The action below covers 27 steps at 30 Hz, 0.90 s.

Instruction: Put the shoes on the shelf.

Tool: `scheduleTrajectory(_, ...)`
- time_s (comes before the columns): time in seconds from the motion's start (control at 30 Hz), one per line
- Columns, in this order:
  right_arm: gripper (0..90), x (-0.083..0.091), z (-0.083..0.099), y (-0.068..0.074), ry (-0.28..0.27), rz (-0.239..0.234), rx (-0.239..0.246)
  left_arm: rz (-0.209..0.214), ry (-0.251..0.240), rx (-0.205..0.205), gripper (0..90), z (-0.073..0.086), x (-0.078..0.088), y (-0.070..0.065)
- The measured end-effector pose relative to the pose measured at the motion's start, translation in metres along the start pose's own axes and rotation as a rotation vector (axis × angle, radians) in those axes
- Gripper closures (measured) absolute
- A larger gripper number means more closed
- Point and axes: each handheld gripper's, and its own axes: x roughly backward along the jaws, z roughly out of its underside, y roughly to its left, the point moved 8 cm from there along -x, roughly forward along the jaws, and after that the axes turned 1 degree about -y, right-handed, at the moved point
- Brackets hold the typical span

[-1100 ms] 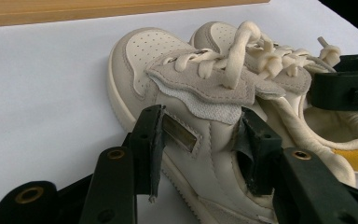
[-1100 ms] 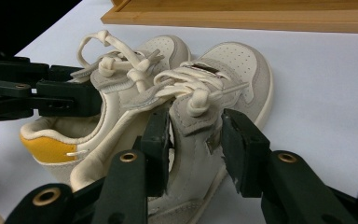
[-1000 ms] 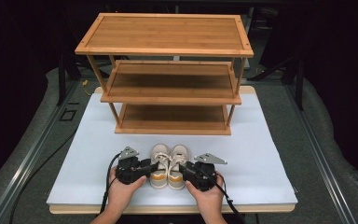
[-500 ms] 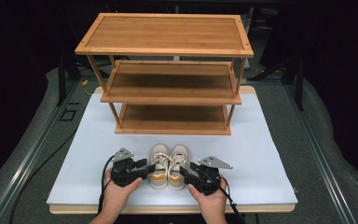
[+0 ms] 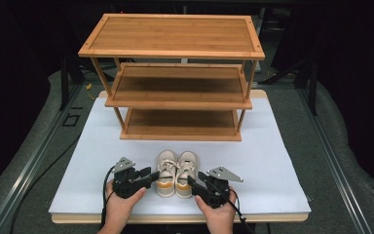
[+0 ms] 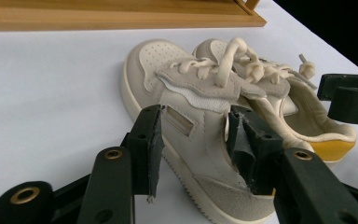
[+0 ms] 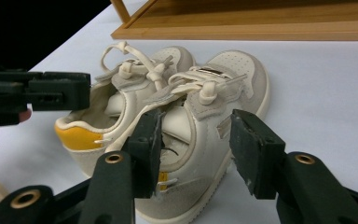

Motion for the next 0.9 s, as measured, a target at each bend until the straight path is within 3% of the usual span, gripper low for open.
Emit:
scheduleTrajectory(0.43,50.8,-0.012,0.003,-0.006,-0.053,0.035,-0.083,-0.019,-0.047,0.020,55.1,0.004,-0.014,-0.005)
scheduleTrajectory(0.5,53.3,-0.013,0.004,-0.006,-0.074,0.014,-0.106,-0.020,-0.056,0.027,55.2,0.005,-0.014,-0.004)
scheduleTrajectory(0.67,55.3,-0.015,0.009,-0.004,-0.063,0.001,-0.118,-0.031,-0.091,0.037,55.9,0.006,-0.014,-0.005)
scheduleTrajectory(0.9,57.7,-0.022,0.012,-0.007,-0.057,0.035,-0.142,-0.039,-0.096,0.039,58.5,0.006,-0.016,-0.005)
